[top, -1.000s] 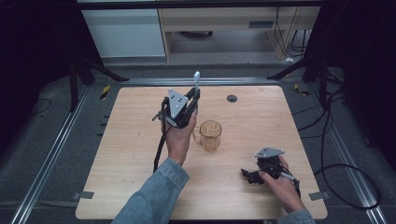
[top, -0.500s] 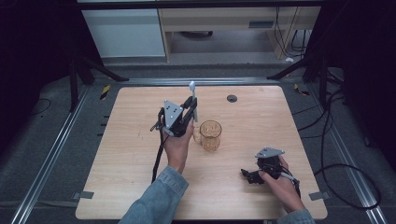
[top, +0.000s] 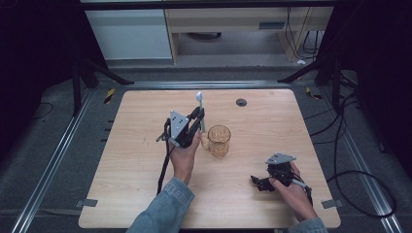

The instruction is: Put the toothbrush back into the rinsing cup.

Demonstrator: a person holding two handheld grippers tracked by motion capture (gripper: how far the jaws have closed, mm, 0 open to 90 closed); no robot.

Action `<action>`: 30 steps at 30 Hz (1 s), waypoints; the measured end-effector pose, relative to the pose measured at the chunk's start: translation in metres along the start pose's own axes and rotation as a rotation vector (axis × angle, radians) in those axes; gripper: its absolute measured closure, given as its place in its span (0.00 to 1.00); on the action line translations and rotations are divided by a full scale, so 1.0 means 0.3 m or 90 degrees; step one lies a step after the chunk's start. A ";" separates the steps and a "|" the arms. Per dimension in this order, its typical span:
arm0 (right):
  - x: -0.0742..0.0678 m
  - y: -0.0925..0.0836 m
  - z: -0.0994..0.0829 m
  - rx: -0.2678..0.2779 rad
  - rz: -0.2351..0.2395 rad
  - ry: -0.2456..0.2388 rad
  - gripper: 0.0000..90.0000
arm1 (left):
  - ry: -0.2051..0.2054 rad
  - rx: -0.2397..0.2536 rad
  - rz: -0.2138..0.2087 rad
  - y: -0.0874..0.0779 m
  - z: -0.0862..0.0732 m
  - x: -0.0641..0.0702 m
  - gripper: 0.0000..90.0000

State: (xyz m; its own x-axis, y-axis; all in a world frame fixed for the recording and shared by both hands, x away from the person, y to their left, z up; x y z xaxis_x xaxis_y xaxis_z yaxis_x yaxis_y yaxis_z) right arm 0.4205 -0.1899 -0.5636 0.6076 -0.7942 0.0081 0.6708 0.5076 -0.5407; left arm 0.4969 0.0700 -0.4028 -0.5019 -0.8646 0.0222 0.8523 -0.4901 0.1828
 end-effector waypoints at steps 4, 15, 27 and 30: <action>0.000 0.000 0.000 0.000 0.000 0.000 0.00 | -0.005 -0.001 -0.005 0.000 -0.006 0.001 0.88; 0.000 0.000 0.000 0.000 0.000 0.000 0.00 | -0.003 -0.006 -0.012 0.004 -0.027 0.001 0.88; -0.001 0.000 0.000 0.000 0.001 0.001 0.00 | -0.004 -0.023 -0.015 0.004 -0.083 0.002 0.88; -0.001 0.000 0.000 0.000 0.001 0.001 0.00 | -0.005 -0.026 -0.014 0.002 -0.096 -0.003 0.88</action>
Point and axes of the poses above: each handheld gripper's, and its own axes: y roughly forward along the jaws, z roughly out of its top, x roughly to its right, the point moved 7 cm from there along y, roughly forward along the jaws, and after that the axes turned 11 degrees about x, right-handed, at the moved point
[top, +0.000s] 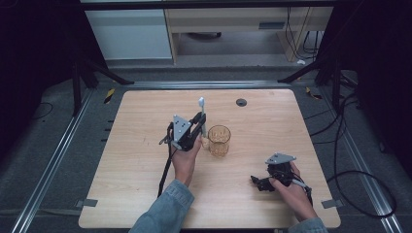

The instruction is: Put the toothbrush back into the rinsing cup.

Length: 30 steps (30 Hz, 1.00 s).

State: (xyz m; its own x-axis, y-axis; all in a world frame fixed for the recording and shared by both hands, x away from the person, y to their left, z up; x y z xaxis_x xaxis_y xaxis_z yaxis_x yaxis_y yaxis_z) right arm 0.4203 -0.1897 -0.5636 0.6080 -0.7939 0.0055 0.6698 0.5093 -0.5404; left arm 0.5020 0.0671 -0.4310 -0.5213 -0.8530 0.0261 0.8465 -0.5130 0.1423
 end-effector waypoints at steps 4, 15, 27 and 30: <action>0.000 0.000 0.000 0.000 0.000 0.000 0.00 | -0.001 -0.002 0.004 -0.005 -0.011 -0.002 0.88; 0.001 0.000 0.000 0.000 -0.001 -0.001 0.00 | -0.003 -0.011 0.001 -0.018 -0.047 -0.004 0.88; 0.001 0.000 0.000 0.000 -0.001 -0.001 0.00 | 0.009 -0.028 0.001 -0.035 -0.081 0.001 0.88; 0.001 0.000 0.000 0.000 -0.001 -0.001 0.00 | 0.014 -0.032 0.000 -0.036 -0.090 0.005 0.88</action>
Point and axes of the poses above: each handheld gripper's, and its own axes: y roughly forward along the jaws, z roughly out of its top, x roughly to its right, the point moved 7 cm from there along y, roughly forward along the jaws, and after that the axes turned 11 degrees about x, right-handed, at the moved point
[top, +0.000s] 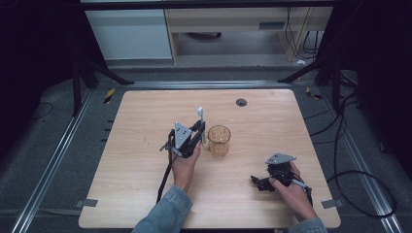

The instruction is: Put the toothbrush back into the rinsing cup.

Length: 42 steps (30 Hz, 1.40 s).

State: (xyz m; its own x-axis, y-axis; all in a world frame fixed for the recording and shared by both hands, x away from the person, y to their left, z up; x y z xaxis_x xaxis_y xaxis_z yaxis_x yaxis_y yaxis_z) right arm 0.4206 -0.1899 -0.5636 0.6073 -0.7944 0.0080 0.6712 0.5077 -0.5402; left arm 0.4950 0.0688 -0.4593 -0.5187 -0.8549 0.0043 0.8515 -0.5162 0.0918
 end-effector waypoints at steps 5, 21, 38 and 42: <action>0.000 0.000 0.000 0.000 0.000 0.000 0.00 | 0.009 -0.007 -0.001 -0.004 -0.011 0.004 0.88; 0.000 0.000 0.000 0.000 0.000 0.000 0.00 | 0.006 -0.016 0.000 -0.010 -0.031 0.003 0.88; 0.000 0.000 0.000 0.000 0.000 0.000 0.00 | 0.004 -0.029 -0.003 -0.018 -0.055 0.003 0.87; 0.000 0.000 0.000 0.000 0.000 0.000 0.00 | 0.005 -0.029 -0.003 -0.018 -0.056 0.003 0.87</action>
Point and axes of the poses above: each handheld gripper's, and its own axes: y roughly forward along the jaws, z roughly out of its top, x roughly to its right, the point moved 7 cm from there along y, roughly forward along the jaws, and after that the axes turned 11 degrees about x, right-handed, at the moved point
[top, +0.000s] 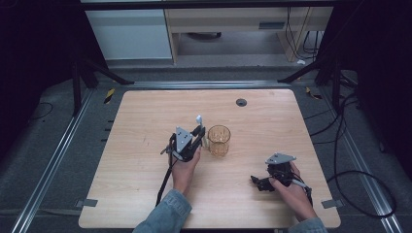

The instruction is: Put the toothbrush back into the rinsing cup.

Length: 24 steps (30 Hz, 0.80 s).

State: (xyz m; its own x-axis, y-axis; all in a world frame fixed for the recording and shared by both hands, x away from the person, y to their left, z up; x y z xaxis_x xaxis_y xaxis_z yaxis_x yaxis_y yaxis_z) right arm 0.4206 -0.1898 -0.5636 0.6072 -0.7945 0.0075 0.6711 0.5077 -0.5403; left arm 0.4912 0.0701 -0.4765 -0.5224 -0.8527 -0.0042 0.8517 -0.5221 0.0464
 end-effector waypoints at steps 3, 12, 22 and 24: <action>0.000 0.000 0.000 0.000 0.000 0.000 0.00 | 0.000 -0.003 -0.001 0.001 -0.002 0.000 0.87; 0.000 0.000 0.000 0.000 0.000 0.000 0.00 | -0.006 -0.017 -0.003 0.005 -0.018 -0.002 0.87; 0.000 0.000 0.000 0.000 0.000 0.000 0.00 | -0.004 -0.019 -0.003 0.005 -0.019 -0.004 0.87; 0.000 0.000 0.000 0.000 0.000 0.000 0.00 | -0.004 -0.020 -0.003 0.005 -0.019 -0.005 0.86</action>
State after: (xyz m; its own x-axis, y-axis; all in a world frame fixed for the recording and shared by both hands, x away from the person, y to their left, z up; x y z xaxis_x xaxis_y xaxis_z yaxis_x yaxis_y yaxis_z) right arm 0.4206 -0.1898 -0.5636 0.6071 -0.7946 0.0074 0.6712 0.5078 -0.5401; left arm 0.4933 0.0705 -0.4821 -0.5261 -0.8504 0.0019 0.8504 -0.5260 0.0152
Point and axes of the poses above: each handheld gripper's, and its own axes: y roughly forward along the jaws, z roughly out of its top, x roughly to its right, the point moved 7 cm from there along y, roughly forward along the jaws, and after that the axes turned 11 degrees about x, right-handed, at the moved point
